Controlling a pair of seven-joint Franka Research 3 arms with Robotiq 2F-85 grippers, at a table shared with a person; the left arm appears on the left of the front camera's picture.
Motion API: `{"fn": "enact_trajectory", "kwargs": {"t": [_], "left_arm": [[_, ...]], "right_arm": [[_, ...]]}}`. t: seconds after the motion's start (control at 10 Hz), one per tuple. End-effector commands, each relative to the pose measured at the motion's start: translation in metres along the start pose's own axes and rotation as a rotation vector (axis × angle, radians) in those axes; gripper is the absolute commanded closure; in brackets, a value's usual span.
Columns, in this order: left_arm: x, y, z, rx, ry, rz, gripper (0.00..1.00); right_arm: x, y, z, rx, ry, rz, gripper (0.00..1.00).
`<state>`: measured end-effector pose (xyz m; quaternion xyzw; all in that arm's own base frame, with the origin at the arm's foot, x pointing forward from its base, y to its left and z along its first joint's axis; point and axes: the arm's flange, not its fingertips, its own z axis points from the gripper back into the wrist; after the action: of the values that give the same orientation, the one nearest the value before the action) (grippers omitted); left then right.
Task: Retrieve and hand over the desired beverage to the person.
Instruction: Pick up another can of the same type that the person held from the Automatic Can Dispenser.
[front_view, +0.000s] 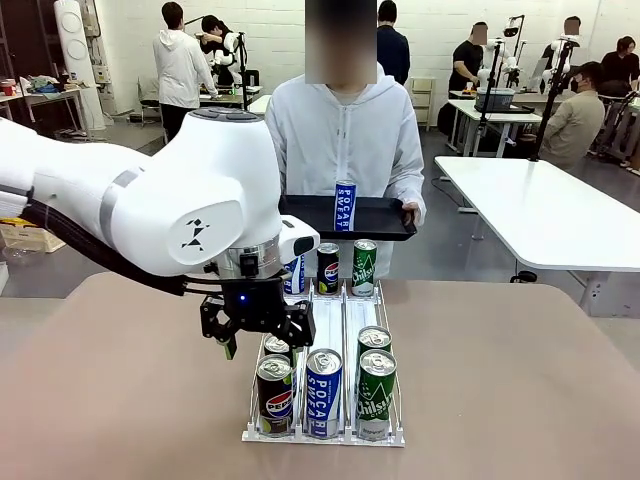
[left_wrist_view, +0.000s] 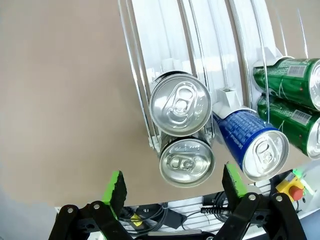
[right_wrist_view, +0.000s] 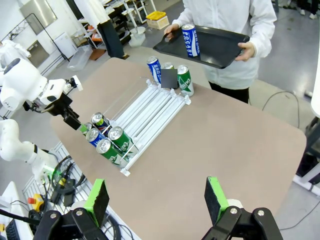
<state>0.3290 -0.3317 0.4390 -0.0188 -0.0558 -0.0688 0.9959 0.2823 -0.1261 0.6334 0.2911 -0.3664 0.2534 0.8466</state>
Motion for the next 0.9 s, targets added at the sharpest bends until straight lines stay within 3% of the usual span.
{"fn": "enact_trajectory", "kwargs": {"t": [0.0,0.8], "left_arm": [[0.008,-0.01,0.0,-0.017,0.015,-0.019,0.0],[0.012,-0.012,-0.016,0.009,0.05,-0.013,0.0]], "right_arm": [[0.003,-0.001,0.0,0.031,-0.026,0.008,0.0],[0.003,-0.001,0.0,0.031,-0.026,0.008,0.0]]}}
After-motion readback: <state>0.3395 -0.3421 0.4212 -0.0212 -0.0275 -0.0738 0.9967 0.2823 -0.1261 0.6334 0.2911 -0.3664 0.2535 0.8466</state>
